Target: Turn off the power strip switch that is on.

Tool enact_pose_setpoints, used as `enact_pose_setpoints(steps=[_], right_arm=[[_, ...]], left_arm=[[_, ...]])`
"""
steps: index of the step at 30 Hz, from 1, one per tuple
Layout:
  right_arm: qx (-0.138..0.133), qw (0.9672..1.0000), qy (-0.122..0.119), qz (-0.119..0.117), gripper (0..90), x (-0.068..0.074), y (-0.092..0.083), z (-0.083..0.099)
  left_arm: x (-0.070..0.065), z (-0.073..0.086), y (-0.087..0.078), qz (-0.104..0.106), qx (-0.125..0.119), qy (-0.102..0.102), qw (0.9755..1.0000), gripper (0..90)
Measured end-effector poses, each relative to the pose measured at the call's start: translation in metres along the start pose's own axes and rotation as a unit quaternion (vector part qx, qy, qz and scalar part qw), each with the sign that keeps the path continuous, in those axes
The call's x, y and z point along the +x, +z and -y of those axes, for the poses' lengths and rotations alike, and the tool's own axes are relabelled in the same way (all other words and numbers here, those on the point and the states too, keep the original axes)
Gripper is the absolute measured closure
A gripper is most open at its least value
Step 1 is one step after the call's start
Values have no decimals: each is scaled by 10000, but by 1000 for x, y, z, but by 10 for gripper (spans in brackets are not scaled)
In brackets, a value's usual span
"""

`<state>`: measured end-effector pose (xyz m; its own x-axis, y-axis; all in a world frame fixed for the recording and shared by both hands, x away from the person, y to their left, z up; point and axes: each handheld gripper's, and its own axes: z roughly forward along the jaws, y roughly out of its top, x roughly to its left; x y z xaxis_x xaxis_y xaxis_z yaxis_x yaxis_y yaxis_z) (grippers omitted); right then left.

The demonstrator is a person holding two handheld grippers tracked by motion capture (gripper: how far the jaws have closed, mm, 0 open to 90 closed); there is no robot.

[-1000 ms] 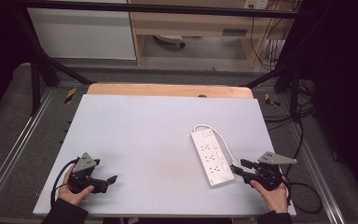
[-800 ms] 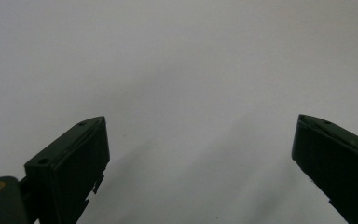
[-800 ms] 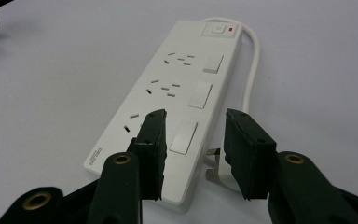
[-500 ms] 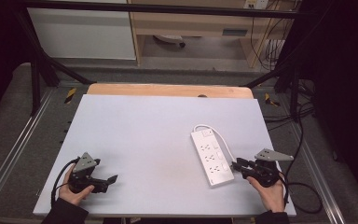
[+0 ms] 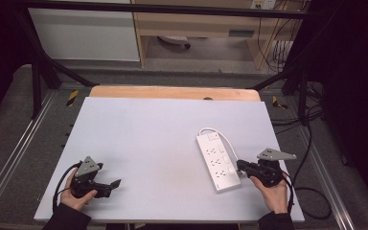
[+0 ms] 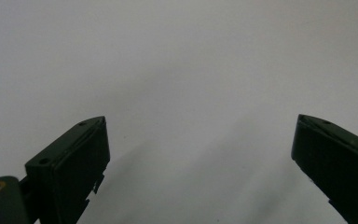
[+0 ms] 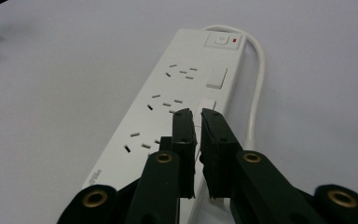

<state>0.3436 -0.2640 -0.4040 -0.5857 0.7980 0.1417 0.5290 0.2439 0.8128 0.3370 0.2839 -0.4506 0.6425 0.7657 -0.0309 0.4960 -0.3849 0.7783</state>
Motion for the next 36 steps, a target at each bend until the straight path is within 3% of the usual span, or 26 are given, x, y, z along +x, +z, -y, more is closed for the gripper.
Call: enact_pose_setpoints(steps=[9,36], right_arm=[[5,10000,-20,-8,900,1,5,-5],[11,9999,11,123,900,-2,27,-22]], left_arm=[[0,0,0,0,2,9,10000,41],[0,1,-1,-3,-9,19,10000,41]])
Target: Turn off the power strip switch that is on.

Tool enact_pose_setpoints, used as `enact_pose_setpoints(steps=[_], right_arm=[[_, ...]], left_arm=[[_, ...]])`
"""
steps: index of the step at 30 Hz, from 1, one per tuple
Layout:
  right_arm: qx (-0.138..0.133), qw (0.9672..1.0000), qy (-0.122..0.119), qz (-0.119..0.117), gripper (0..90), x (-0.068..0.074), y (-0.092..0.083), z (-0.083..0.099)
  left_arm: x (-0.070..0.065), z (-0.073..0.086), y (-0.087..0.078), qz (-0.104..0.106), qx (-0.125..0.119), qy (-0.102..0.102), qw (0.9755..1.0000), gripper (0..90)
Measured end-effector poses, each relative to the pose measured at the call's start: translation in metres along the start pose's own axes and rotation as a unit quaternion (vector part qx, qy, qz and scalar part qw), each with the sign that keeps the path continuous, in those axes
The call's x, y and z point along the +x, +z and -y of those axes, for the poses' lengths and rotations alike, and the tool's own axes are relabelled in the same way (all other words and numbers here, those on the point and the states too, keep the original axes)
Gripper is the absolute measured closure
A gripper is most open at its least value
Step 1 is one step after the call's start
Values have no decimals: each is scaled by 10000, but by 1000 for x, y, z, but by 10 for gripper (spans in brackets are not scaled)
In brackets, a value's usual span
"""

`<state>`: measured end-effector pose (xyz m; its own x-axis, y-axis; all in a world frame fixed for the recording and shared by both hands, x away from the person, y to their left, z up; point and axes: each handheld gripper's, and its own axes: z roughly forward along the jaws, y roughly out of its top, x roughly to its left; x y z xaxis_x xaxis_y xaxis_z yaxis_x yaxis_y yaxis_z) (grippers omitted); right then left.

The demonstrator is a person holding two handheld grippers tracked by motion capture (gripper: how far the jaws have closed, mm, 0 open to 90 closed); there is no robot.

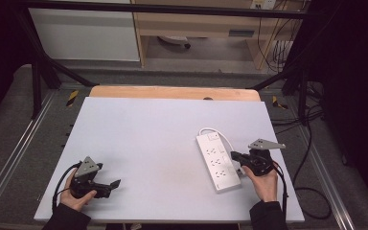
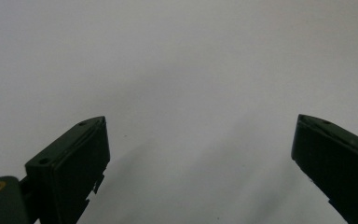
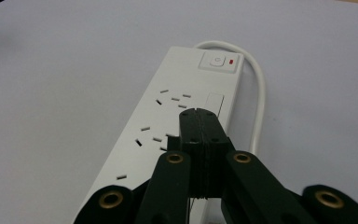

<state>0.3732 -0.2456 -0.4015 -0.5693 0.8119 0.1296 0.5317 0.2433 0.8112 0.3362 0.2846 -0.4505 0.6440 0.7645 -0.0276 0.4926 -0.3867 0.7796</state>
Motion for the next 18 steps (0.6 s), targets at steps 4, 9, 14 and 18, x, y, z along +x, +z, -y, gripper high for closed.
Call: enact_pose_setpoints(steps=[4,9,14,18], right_arm=[[0,10000,-1,4,900,0,4,-3],[28,10000,64,7,900,0,11,-4],[64,10000,38,21,900,-1,18,-5],[70,10000,28,43,900,-1,21,-7]], left_arm=[[0,0,0,-1,-3,-5,10000,41],[0,0,0,-1,0,-3,10000,41],[0,0,0,0,0,-5,10000,41],[0,0,0,-4,-3,-3,10000,41]])
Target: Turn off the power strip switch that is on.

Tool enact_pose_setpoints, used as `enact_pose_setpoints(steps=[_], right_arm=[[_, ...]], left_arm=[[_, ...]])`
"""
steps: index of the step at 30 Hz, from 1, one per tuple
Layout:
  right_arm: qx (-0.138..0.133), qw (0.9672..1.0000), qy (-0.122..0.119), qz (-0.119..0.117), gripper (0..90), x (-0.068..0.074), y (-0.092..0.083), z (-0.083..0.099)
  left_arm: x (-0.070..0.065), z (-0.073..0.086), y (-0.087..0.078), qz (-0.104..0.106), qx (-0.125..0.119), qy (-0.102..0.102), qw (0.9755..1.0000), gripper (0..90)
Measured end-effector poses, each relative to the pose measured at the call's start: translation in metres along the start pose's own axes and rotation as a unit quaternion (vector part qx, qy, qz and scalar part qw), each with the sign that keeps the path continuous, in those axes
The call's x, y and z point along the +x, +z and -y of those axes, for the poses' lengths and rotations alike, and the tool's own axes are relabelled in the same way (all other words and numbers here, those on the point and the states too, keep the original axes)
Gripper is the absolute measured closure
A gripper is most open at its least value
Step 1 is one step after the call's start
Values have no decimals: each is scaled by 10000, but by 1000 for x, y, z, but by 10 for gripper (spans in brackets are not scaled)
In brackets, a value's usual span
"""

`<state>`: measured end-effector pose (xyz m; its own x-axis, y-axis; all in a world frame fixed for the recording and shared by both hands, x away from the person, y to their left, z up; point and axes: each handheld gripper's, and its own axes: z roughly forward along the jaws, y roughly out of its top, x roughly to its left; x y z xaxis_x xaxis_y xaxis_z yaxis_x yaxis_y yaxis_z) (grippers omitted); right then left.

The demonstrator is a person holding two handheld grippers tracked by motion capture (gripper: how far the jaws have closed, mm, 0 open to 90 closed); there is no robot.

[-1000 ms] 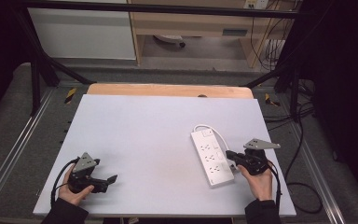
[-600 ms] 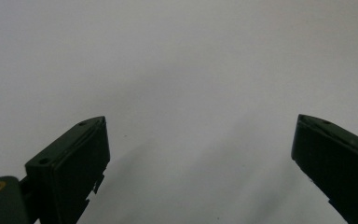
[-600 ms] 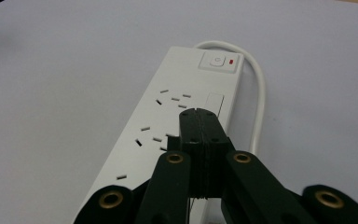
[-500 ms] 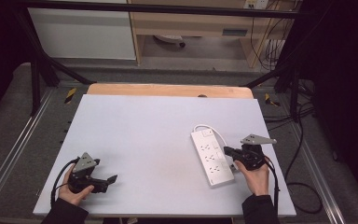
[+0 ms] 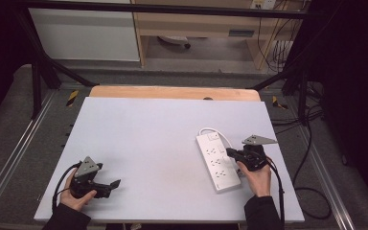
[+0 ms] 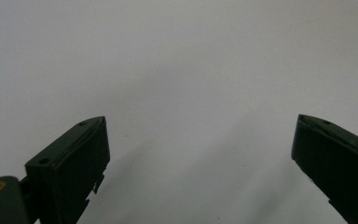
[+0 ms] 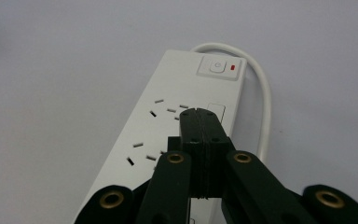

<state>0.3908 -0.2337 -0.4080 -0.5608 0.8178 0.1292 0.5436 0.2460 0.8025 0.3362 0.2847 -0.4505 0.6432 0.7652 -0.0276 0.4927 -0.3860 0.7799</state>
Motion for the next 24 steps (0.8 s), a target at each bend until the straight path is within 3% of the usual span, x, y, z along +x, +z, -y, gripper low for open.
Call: enact_pose_setpoints(steps=[24], right_arm=[[199,9998,35,50,900,-4,23,-6]], left_arm=[[0,0,0,-4,1,-1,10000,41]])
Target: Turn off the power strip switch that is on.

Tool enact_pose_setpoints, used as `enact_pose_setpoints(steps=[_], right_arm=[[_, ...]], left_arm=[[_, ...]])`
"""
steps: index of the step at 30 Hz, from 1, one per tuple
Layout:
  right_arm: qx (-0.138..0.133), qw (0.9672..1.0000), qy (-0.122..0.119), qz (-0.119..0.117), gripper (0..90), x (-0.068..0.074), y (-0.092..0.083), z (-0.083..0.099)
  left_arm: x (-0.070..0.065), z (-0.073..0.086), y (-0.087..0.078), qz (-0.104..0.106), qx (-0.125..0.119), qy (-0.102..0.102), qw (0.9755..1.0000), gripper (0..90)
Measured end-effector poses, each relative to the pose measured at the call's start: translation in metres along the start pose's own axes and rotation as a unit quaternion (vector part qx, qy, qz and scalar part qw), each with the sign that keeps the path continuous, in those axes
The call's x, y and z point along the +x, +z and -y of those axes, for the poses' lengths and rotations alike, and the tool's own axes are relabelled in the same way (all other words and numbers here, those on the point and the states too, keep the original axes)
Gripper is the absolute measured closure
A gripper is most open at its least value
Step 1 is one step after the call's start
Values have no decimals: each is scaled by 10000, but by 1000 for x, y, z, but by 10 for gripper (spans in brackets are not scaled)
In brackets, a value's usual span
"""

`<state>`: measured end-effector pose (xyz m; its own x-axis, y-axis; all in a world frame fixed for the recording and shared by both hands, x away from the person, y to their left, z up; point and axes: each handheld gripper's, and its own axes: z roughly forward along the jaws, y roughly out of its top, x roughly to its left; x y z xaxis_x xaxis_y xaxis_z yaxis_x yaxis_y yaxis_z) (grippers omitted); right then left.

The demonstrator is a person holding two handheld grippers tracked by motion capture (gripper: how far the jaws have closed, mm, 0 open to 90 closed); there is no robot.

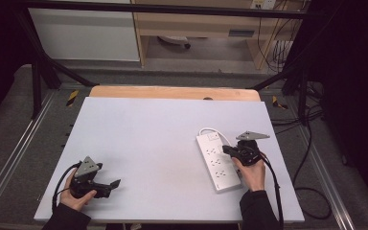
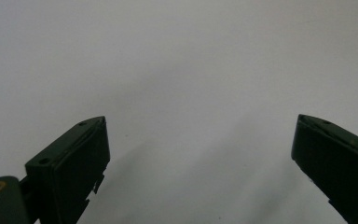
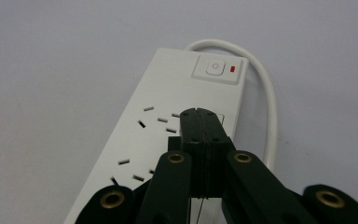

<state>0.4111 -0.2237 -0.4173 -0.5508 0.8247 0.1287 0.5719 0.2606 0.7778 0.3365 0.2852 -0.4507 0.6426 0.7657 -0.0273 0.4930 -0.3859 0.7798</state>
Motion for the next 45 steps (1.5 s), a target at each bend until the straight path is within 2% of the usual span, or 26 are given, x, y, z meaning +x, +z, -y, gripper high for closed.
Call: enact_pose_setpoints(steps=[24,45], right_arm=[[195,9998,13,101,900,-2,16,3],[121,9999,-57,107,900,-3,20,4]], left_arm=[[0,0,0,-10,0,3,10000,41],[0,0,0,-17,0,0,10000,41]])
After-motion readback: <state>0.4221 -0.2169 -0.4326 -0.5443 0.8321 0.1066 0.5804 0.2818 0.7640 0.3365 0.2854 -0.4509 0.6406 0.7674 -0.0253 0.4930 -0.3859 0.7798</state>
